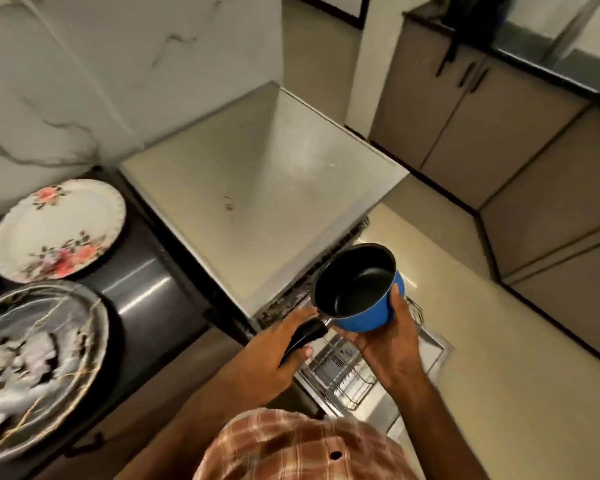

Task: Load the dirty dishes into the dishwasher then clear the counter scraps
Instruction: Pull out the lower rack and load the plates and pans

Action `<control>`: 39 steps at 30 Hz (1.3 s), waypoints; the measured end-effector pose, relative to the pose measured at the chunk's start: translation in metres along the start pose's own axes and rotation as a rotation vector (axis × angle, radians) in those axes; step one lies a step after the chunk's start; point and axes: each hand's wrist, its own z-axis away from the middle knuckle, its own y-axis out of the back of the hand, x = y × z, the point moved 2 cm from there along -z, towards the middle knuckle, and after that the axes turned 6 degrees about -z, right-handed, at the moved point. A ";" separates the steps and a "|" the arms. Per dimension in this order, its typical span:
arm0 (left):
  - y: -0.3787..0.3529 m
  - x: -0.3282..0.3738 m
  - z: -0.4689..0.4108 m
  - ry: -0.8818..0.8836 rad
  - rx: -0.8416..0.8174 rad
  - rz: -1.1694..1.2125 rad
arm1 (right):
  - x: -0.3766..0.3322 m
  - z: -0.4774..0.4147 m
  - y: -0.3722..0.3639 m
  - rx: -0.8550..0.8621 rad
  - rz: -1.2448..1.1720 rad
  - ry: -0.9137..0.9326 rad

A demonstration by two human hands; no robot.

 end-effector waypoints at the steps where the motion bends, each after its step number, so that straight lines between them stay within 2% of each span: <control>1: -0.012 0.006 -0.013 -0.034 -0.006 -0.088 | -0.007 0.000 0.017 0.054 -0.035 -0.001; 4: -0.043 0.030 -0.048 -0.105 -0.005 -0.247 | -0.022 0.000 0.054 0.107 -0.090 -0.014; 8: -0.090 0.067 -0.097 -0.083 -0.114 -0.087 | -0.022 -0.011 0.089 0.154 -0.103 -0.091; 11: -0.125 0.060 -0.140 -0.006 -0.145 0.000 | -0.013 -0.033 0.115 0.233 -0.110 -0.138; 16: -0.164 0.007 -0.210 0.094 -0.195 0.003 | -0.001 -0.093 0.162 0.295 0.066 -0.138; 19: -0.190 -0.043 -0.255 0.224 -0.207 0.001 | 0.012 -0.132 0.194 0.326 0.188 -0.157; 24: -0.242 -0.124 -0.342 0.327 -0.156 0.007 | 0.031 -0.186 0.244 0.322 0.343 -0.177; 34: -0.314 -0.233 -0.462 0.464 -0.086 -0.103 | 0.047 -0.245 0.298 0.343 0.317 -0.141; 39: -0.324 -0.252 -0.488 0.615 -0.035 0.171 | 0.055 -0.255 0.304 0.335 0.321 -0.193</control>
